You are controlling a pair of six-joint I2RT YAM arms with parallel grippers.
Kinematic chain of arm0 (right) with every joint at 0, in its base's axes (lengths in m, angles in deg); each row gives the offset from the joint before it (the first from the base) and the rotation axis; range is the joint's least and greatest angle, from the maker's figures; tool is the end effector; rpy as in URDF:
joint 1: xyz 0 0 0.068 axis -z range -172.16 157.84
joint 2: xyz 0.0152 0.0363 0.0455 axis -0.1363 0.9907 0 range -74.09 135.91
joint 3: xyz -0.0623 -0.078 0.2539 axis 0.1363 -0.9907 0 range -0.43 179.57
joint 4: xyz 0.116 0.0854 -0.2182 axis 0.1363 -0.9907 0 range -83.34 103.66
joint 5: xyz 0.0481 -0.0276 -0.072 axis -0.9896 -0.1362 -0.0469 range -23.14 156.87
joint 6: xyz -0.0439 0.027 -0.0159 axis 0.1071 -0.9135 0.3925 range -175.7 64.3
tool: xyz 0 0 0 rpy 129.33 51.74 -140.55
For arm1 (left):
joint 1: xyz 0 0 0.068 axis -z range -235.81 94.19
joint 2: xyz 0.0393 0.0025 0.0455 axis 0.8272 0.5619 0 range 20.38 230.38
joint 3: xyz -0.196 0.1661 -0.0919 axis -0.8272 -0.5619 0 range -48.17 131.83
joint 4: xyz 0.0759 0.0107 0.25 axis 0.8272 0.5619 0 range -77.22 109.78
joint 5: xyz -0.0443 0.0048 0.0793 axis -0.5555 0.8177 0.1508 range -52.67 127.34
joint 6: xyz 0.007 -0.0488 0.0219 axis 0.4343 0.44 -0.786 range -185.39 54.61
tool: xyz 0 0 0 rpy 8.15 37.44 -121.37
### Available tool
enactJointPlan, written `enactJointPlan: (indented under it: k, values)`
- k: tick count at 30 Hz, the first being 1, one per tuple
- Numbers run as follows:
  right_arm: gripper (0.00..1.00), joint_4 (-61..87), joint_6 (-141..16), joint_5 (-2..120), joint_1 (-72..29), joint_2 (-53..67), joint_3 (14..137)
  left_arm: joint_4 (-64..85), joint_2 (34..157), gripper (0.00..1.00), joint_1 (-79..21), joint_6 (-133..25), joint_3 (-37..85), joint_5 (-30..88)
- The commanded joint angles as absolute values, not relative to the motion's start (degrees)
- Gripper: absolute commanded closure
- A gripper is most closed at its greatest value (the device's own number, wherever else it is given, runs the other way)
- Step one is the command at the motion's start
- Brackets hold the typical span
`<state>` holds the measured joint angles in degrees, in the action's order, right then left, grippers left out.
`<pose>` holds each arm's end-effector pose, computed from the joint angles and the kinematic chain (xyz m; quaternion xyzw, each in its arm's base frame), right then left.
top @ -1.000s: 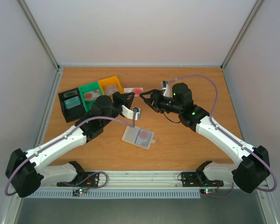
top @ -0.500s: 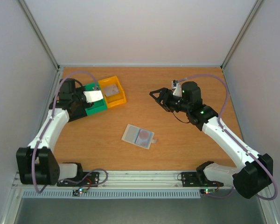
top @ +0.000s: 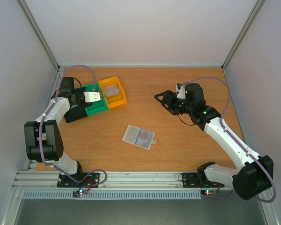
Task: Take the credit cards out of the card holder
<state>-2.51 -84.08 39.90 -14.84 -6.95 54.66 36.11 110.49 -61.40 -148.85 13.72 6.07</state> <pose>0.2362 0.1162 0.3143 -0.0780 0.8394 0.3957 0.3643 0.3301 0.0137 0.2327 0.6405 0.6515 0.0409 0.4045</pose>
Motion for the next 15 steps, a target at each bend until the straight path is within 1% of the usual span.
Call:
enactJointPlan:
  k: [1, 8, 15]
  values:
    - [0.28, -4.49, -82.28, 40.04, -14.25, -6.25, 55.09, 33.24, 112.41, 1.0, -63.33, -151.52, 15.15, 4.07]
    - [0.28, -4.9, -81.48, 39.98, -13.71, -4.94, 56.15, 30.47, 114.34, 1.0, -64.75, -155.96, 13.73, 3.21]
    - [0.28, -7.71, -80.17, 41.16, -13.52, -4.39, 58.27, 22.85, 120.64, 1.0, -64.63, -155.41, 16.62, 3.72]
